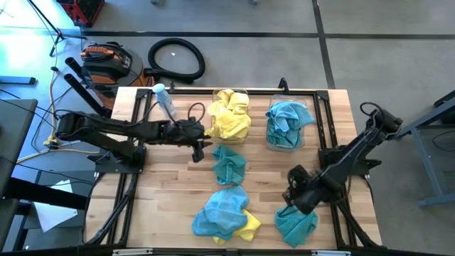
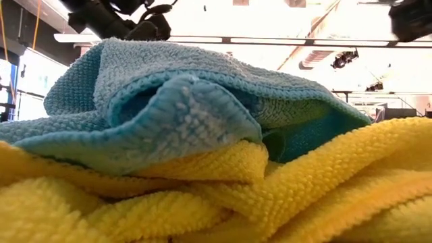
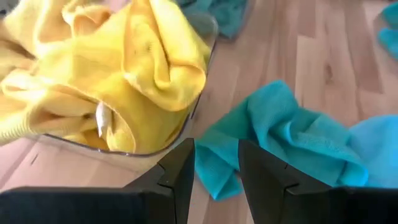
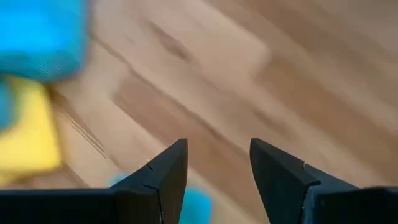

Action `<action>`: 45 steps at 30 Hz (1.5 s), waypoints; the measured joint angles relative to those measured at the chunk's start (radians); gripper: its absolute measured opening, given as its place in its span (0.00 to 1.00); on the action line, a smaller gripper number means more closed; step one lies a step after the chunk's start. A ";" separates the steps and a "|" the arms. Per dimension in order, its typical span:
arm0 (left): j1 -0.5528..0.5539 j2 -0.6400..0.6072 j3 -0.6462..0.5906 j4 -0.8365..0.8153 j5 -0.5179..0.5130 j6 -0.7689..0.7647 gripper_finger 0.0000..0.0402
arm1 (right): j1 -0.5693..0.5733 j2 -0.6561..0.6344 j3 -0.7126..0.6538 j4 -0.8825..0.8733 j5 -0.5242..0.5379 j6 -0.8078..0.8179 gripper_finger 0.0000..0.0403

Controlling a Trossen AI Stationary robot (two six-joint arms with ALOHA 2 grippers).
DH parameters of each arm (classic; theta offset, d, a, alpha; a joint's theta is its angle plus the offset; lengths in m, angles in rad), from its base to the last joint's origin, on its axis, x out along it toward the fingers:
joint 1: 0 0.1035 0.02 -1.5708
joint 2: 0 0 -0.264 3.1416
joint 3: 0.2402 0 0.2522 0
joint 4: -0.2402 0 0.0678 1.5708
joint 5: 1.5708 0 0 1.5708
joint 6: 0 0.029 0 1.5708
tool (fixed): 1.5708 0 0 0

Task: Sort microfiber towel by color & place in baskets
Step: Put the blue towel into the right transparent bin

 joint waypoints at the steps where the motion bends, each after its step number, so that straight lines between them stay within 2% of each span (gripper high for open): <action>1: 0.003 -0.016 -0.011 -0.003 0.004 -0.006 0.28 | 0.011 0.031 0.049 -0.073 -0.043 0.050 0.43; 5: 0.004 -0.046 -0.026 -0.052 0.024 -0.016 0.28 | 0.063 0.150 0.213 -0.207 -0.204 0.185 0.43; 9: 0.003 -0.056 -0.037 -0.109 0.057 -0.034 0.28 | 0.127 0.238 0.315 -0.184 -0.233 0.239 0.43; 12: 0.003 -0.056 -0.037 -0.127 0.063 -0.057 0.28 | 0.163 0.293 0.341 -0.126 -0.237 0.289 0.43; 17: 0.003 -0.056 -0.037 -0.118 0.063 -0.058 0.28 | 0.198 0.379 0.331 -0.020 -0.346 0.364 0.43; 23: 0.003 -0.056 -0.037 -0.117 0.063 -0.067 0.28 | 0.197 0.496 0.331 -0.019 -0.354 0.349 0.43; 29: 0.003 -0.056 -0.037 -0.117 0.063 -0.076 0.28 | 0.153 0.593 0.339 -0.024 -0.378 0.223 0.42; 31: 0.003 -0.056 -0.036 -0.117 0.063 -0.076 0.28 | 0.135 0.599 0.340 -0.024 -0.385 0.174 0.38; 34: 0.003 -0.056 -0.036 -0.117 0.062 -0.076 0.28 | 0.110 0.596 0.340 -0.040 -0.335 0.148 0.23; 37: 0.003 -0.056 -0.036 -0.116 0.062 -0.077 0.28 | 0.080 0.587 0.330 -0.119 -0.191 0.145 0.05; 39: 0.003 -0.056 -0.036 -0.115 0.062 -0.077 0.28 | 0.066 0.575 0.327 -0.183 -0.124 0.138 0.05; 41: 0.003 -0.056 -0.036 -0.114 0.062 -0.077 0.28 | 0.049 0.549 0.322 -0.263 -0.109 0.137 0.07; 45: 0.003 -0.056 -0.036 -0.109 0.061 -0.077 0.28 | 0.007 0.433 0.325 -0.383 -0.035 0.099 0.04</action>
